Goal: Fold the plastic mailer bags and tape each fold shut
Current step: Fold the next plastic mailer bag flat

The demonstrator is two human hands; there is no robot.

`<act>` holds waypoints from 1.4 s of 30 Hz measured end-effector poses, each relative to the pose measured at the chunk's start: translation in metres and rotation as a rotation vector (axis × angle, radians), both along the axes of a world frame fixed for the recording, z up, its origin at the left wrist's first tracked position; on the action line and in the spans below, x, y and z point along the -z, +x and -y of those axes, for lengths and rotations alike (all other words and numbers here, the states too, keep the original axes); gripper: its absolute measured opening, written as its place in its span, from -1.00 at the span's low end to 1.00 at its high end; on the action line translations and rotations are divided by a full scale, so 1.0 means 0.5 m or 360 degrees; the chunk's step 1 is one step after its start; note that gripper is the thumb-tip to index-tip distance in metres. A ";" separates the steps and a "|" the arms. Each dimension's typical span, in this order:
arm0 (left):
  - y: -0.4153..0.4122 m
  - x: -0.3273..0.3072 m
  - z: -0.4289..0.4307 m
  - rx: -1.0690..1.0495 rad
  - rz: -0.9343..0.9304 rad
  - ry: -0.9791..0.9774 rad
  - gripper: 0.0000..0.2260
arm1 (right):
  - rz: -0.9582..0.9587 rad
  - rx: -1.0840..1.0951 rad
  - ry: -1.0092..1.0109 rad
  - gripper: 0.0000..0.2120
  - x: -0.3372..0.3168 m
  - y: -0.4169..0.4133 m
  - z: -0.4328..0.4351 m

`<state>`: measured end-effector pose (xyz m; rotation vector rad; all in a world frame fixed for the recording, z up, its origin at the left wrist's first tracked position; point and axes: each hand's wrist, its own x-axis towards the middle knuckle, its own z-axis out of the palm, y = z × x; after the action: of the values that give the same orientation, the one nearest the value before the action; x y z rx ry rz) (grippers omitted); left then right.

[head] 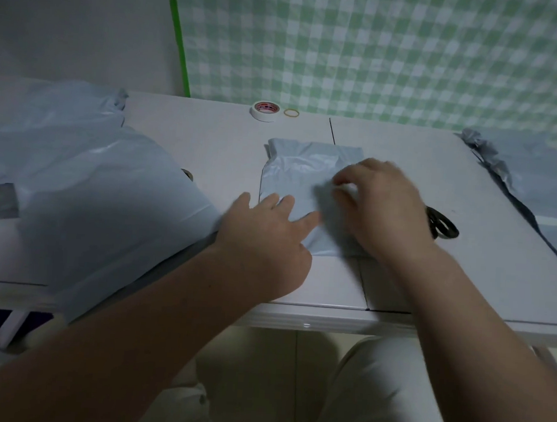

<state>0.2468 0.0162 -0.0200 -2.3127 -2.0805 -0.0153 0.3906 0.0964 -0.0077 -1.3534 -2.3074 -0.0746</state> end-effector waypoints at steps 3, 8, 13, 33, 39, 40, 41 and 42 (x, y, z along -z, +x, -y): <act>-0.004 0.003 0.005 0.0019 0.0009 0.0039 -0.57 | 0.0078 -0.0269 -0.0143 -0.78 0.026 -0.022 0.060; -0.012 0.012 0.016 -0.0019 -0.0102 -0.0034 -0.45 | 0.0321 -0.0147 -0.0473 -0.61 0.039 -0.017 0.093; -0.016 0.014 0.016 -0.0053 -0.0057 -0.0132 -0.47 | 0.0398 0.0003 -0.0596 -0.48 0.044 -0.007 0.101; -0.032 0.006 0.022 0.0023 0.0043 -0.0148 -0.55 | 0.0106 0.0259 -0.0432 -0.74 0.058 0.102 0.099; -0.028 -0.001 0.015 0.0075 -0.0017 -0.0130 -0.54 | 0.0090 -0.0082 -0.0249 -0.57 0.053 0.047 0.152; -0.027 -0.001 0.015 0.0067 -0.0022 -0.0133 -0.53 | 0.0144 -0.0194 -0.0313 -0.51 0.056 0.036 0.168; -0.026 -0.001 0.015 0.0062 -0.0025 -0.0144 -0.53 | 0.0207 -0.0250 -0.0378 -0.44 0.059 0.028 0.180; -0.025 -0.001 0.015 0.0060 -0.0025 -0.0155 -0.54 | 0.0233 -0.0252 -0.0420 -0.40 0.062 0.028 0.188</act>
<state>0.2340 0.0086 -0.0195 -2.3980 -2.0751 0.1050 0.4048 0.0025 -0.0387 -1.3194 -2.6129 0.1939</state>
